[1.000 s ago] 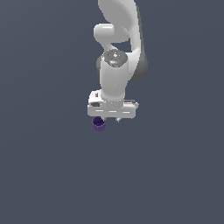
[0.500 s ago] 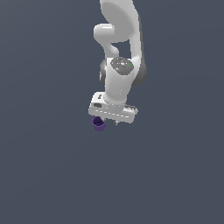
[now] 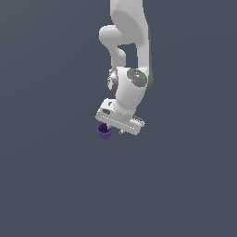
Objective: Pick up the object and move it to a goal position.
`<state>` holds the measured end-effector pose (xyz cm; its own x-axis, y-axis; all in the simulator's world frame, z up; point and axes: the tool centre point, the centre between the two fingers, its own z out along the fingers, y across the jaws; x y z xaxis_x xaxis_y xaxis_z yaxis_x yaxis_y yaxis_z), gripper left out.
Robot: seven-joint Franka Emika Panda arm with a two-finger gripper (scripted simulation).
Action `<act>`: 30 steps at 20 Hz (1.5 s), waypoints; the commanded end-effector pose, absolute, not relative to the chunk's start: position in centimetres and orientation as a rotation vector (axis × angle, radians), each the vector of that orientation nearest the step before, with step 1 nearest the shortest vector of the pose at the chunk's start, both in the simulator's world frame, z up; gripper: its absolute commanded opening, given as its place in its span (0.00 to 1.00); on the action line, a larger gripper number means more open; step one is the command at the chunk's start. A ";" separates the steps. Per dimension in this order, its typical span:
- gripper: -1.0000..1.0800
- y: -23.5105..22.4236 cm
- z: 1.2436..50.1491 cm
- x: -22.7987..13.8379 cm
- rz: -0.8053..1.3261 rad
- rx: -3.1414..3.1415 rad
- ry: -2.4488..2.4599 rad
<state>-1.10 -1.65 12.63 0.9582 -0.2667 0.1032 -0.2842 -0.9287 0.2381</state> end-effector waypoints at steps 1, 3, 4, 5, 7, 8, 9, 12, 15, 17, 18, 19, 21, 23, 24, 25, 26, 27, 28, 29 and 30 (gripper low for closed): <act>0.62 -1.8 12.1 -1.3 0.118 2.823 -0.450; 0.62 -1.9 11.7 -1.4 0.134 2.796 -0.481; 0.62 -2.0 11.5 -1.5 0.142 2.782 -0.496; 0.62 -2.0 11.3 -1.6 0.151 2.769 -0.511; 0.62 -2.2 11.0 -1.7 0.169 2.743 -0.539; 0.62 -2.2 10.8 -1.8 0.179 2.730 -0.553; 0.62 -2.3 10.7 -1.9 0.188 2.717 -0.567; 0.62 -2.4 10.2 -2.1 0.220 2.678 -0.607; 0.62 -2.6 9.8 -2.3 0.253 2.641 -0.645; 0.62 -2.7 9.6 -2.4 0.277 2.617 -0.669; 0.62 -2.7 9.5 -2.5 0.289 2.605 -0.680; 0.62 -2.7 9.3 -2.5 0.302 2.593 -0.692; 0.62 -2.8 9.2 -2.7 0.327 2.570 -0.714; 0.62 -2.9 9.0 -2.8 0.354 2.547 -0.736; 0.62 -2.9 8.9 -2.8 0.367 2.536 -0.747; 0.62 -3.0 8.8 -2.9 0.381 2.525 -0.757; 0.62 -3.0 8.8 -2.9 0.394 2.514 -0.768; 0.62 -3.0 8.7 -3.0 0.408 2.503 -0.778; 0.62 -3.0 8.6 -3.0 0.422 2.493 -0.788; 0.62 -3.1 8.6 -3.1 0.437 2.483 -0.798; 0.62 -3.1 8.5 -3.1 0.451 2.472 -0.808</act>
<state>-3.06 -3.05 8.61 0.7822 -0.4522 0.4285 -0.6061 -0.7114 0.3557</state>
